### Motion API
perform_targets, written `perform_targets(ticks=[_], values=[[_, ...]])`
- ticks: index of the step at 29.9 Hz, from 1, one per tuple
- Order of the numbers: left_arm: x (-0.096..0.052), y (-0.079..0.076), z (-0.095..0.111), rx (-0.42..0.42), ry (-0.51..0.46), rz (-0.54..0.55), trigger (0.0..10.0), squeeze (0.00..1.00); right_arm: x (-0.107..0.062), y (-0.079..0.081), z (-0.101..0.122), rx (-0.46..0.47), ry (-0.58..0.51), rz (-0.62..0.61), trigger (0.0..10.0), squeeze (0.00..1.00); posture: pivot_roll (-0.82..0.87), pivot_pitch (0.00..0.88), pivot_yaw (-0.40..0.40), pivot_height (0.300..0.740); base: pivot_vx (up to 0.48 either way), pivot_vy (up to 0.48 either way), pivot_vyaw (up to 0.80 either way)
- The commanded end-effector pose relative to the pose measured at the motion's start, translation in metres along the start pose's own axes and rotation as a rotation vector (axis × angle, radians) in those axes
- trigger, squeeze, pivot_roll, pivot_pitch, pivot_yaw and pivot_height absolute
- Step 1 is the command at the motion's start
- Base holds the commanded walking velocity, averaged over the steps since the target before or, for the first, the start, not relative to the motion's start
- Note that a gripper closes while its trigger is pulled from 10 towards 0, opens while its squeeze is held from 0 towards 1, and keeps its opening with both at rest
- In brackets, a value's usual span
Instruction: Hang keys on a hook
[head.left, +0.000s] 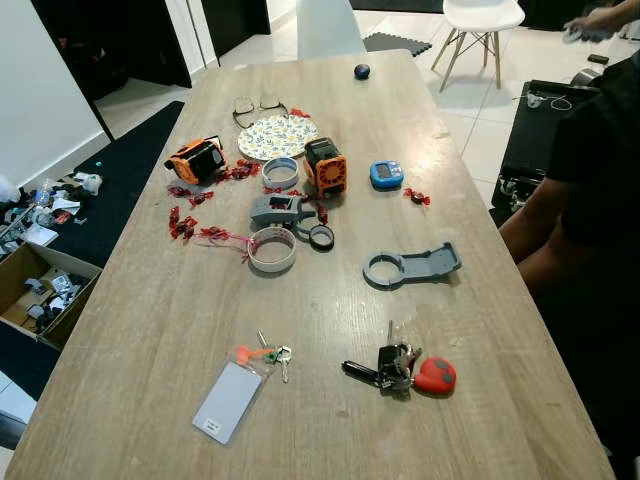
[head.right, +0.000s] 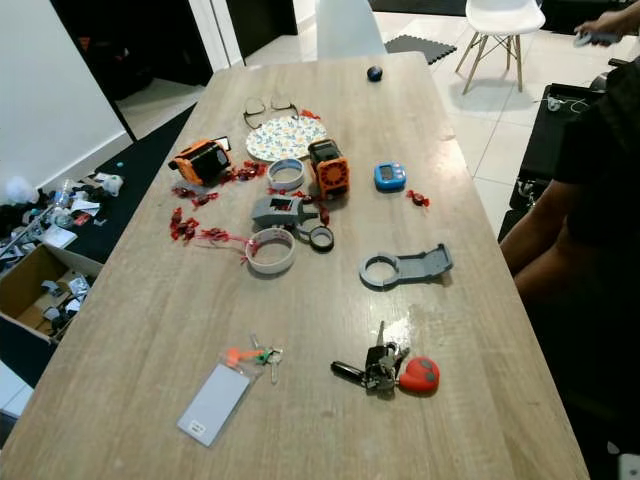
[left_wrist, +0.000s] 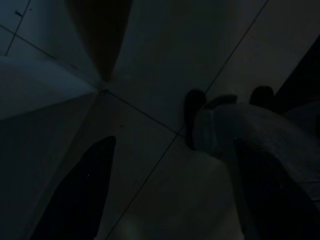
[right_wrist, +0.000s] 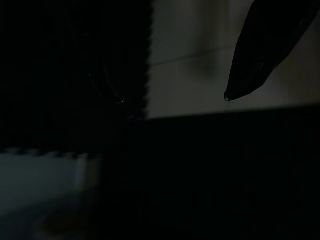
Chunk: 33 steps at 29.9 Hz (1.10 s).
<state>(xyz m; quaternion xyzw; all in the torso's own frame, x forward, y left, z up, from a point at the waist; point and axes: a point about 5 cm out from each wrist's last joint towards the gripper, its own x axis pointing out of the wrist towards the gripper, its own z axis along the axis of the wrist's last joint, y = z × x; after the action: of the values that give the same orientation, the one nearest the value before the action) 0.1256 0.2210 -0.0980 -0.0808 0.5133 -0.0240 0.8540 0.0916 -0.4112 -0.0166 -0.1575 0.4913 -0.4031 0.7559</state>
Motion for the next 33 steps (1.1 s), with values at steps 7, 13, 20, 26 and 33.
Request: perform_targets(ticks=[7,13,20,26,33], values=[[-0.002,0.001,-0.008,0.014,0.02,-0.001,10.0,0.0,0.001,-0.034,0.066,0.032,-0.22,-0.137,10.0,0.0,-0.13,0.099,0.111,0.74,0.0,0.0,0.0],[-0.001,0.0,-0.007,0.016,0.022,-0.007,10.0,0.0,-0.013,-0.04,0.134,0.163,-0.471,-0.09,10.0,0.0,-0.13,0.086,0.108,0.74,0.0,0.0,0.0],[-0.001,-0.001,-0.008,0.027,0.031,-0.016,10.0,0.0,-0.066,-0.019,0.232,0.428,-0.921,0.407,10.0,0.0,-0.13,0.089,0.116,0.74,0.0,0.0,0.0],[-0.001,-0.002,-0.008,0.025,0.032,-0.02,10.0,0.0,-0.096,-0.009,0.258,0.409,-1.103,0.628,10.0,0.0,-0.13,0.095,0.118,0.74,0.0,0.0,0.0],[-0.002,0.0,-0.009,0.026,0.037,-0.016,10.0,0.0,-0.143,0.022,0.268,0.294,-1.288,1.056,10.0,0.0,-0.13,0.094,0.12,0.74,0.0,0.0,0.0]])
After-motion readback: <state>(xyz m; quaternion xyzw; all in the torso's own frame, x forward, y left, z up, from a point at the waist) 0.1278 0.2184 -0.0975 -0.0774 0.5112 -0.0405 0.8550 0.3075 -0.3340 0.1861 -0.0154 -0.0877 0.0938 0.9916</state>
